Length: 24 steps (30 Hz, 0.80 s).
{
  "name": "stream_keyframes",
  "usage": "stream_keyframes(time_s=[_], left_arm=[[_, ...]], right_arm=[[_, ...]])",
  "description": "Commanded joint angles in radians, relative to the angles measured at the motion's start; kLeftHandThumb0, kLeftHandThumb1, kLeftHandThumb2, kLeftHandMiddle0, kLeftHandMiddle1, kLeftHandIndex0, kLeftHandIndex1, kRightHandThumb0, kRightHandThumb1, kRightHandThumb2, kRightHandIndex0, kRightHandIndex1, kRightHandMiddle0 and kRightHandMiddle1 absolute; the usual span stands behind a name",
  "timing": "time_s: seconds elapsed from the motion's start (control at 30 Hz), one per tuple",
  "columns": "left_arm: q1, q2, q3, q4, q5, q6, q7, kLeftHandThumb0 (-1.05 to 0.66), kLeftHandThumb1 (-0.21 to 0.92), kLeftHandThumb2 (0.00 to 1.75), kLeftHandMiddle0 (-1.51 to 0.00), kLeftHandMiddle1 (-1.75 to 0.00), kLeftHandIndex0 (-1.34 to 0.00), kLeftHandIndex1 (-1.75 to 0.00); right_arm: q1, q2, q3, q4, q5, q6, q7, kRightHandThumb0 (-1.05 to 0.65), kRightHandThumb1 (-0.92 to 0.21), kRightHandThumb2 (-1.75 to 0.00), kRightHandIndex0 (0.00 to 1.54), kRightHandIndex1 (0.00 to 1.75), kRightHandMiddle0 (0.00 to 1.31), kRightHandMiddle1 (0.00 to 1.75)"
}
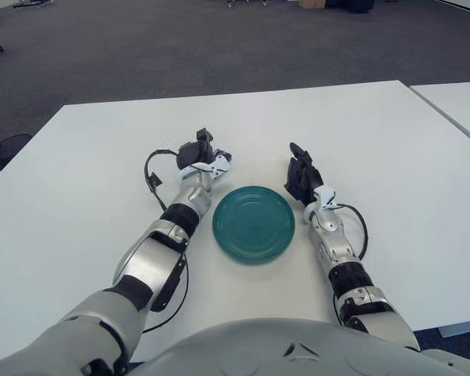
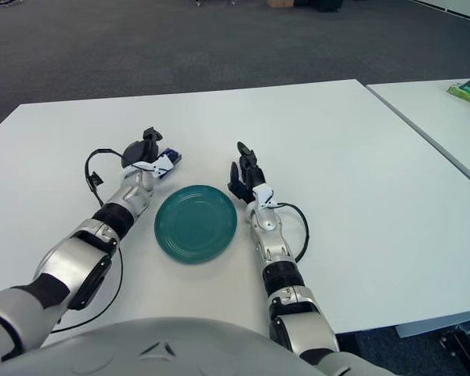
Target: Put the gum into the plate.
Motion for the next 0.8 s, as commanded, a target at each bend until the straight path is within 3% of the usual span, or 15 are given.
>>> stream_keyframes(time_s=[0.0, 0.33, 0.5, 0.77], left_arm=[[-0.052, -0.006, 0.017, 0.065, -0.016, 0.034, 0.041, -1.05, 0.92, 0.64, -0.35, -0.05, 0.0, -0.83], [-0.09, -0.024, 0.028, 0.124, -0.05, 0.025, 0.072, -1.05, 0.92, 0.66, -0.29, -0.01, 0.0, -0.56], [-0.104, -0.032, 0.035, 0.136, -0.072, 0.018, 0.063, -1.05, 0.92, 0.68, -0.18, 0.0, 0.0, -0.38], [-0.115, -0.043, 0.033, 0.156, -0.088, 0.018, 0.04, -1.05, 0.92, 0.69, -0.11, 0.0, 0.0, -0.33]], right_arm=[[0.137, 0.0, 0.013, 0.1, -0.012, 0.137, 0.0, -0.76, -0.92, -0.85, 0.09, 0.0, 0.0, 0.18], [0.139, 0.011, 0.015, 0.107, -0.017, 0.13, -0.013, -0.75, -0.92, -0.85, 0.08, 0.0, 0.0, 0.15], [0.14, 0.014, 0.017, 0.109, -0.015, 0.144, -0.014, -0.75, -0.92, -0.85, 0.09, 0.0, 0.0, 0.16], [0.141, 0.02, 0.018, 0.11, -0.009, 0.152, -0.01, -0.77, -0.92, -0.85, 0.09, 0.0, 0.0, 0.16]])
